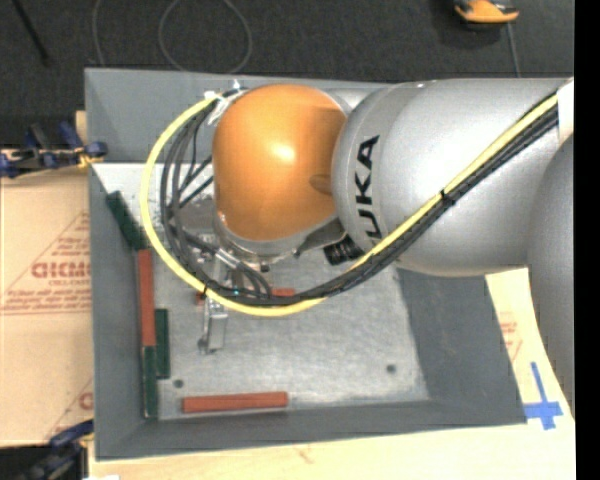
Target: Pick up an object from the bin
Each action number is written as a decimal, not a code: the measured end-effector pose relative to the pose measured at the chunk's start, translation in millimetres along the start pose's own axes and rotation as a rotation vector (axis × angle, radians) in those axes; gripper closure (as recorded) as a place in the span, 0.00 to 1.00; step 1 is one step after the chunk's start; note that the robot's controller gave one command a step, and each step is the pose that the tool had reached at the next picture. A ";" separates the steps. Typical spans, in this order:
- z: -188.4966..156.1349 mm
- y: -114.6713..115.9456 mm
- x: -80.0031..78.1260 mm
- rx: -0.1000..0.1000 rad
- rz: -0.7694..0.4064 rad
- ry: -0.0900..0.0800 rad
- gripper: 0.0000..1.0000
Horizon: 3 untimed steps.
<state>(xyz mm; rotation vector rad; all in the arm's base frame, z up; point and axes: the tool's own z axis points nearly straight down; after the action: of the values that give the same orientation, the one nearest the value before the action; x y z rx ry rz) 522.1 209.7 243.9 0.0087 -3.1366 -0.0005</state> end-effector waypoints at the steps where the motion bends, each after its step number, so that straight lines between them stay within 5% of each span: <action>1: 174.6 -76.4 -20.8 -0.004 -0.019 -0.015 0.00; 2: 139.7 -117.4 -93.2 0.000 0.034 -0.017 0.00; 3: 126.0 -98.6 -91.4 -0.003 0.127 -0.012 0.00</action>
Offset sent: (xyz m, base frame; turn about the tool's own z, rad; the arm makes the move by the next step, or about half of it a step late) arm 0.0176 -0.0756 -0.1739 -0.0203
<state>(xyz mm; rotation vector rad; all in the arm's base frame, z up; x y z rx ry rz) 613.3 111.6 117.4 -0.1914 -3.1425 -0.0047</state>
